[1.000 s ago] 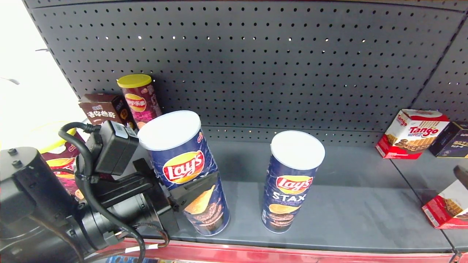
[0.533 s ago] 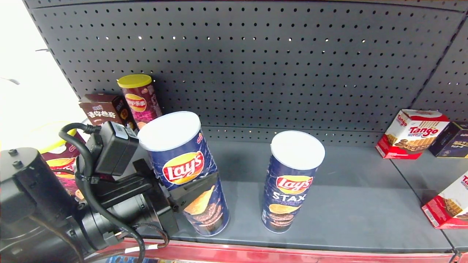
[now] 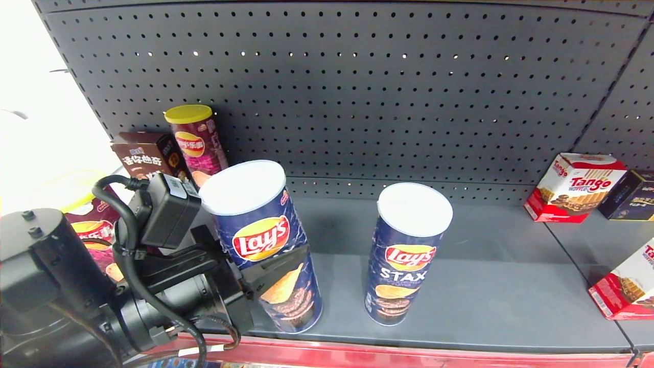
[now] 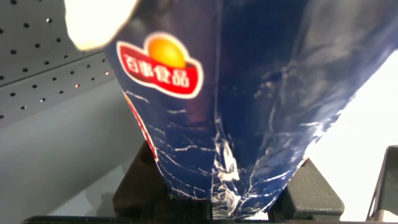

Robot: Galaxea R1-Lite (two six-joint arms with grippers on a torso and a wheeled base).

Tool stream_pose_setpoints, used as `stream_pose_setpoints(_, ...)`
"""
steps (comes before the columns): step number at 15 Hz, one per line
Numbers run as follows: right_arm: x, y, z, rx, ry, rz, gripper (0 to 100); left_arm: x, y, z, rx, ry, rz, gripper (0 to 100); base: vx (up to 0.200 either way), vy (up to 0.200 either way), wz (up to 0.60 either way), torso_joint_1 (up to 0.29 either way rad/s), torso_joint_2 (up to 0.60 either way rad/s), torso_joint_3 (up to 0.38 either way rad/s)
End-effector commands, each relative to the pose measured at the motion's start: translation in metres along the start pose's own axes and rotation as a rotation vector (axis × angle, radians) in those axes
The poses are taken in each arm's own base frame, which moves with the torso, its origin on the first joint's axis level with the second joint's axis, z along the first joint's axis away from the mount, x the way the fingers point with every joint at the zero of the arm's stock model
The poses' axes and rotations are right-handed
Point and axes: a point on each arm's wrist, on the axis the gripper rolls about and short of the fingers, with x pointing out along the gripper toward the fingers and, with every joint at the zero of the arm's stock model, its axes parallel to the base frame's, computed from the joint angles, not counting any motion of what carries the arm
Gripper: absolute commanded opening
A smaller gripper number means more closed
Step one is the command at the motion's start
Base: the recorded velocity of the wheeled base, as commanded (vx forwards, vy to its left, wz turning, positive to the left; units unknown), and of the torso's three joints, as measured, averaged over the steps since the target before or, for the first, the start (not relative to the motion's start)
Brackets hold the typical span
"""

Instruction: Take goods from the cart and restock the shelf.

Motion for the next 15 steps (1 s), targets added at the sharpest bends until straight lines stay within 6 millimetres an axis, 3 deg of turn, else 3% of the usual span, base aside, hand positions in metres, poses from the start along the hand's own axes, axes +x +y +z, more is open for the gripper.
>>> stream_pose_setpoints(1, -0.001, 0.0, -0.001, 0.002, -0.037, 0.174, 100, 0.001, 0.0, 0.0, -0.001, 0.001, 0.0, 0, 0.0, 0.0, 0.0, 0.0, 0.0, 0.0)
stream_pose_setpoints(5, 0.003, -0.003, 0.0, 0.013, 0.033, 0.036, 100, 0.0, 0.001, 0.0, 0.0, -0.001, 0.003, 0, 0.0, 0.0, 0.0, 0.0, 0.0, 0.0)
stream_pose_setpoints(10, 0.017, 0.0, 0.002, 0.03, 0.265, -0.45, 100, 0.0, 0.001, 0.001, -0.006, -0.008, 0.002, 0, 0.0, 0.0, 0.0, 0.0, 0.0, 0.0)
stream_pose_setpoints(12, 0.012, 0.003, 0.002, 0.035, 0.218, -0.585, 100, 0.0, 0.001, 0.003, 0.005, -0.045, 0.0, 0, 0.0, 0.0, 0.0, 0.0, 0.0, 0.0)
stream_pose_setpoints(15, 0.001, 0.01, 0.0, 0.014, 0.032, -0.492, 100, -0.002, 0.001, 0.0, -0.005, -0.042, 0.002, 0, 0.0, 0.0, 0.0, 0.0, 0.0, 0.0)
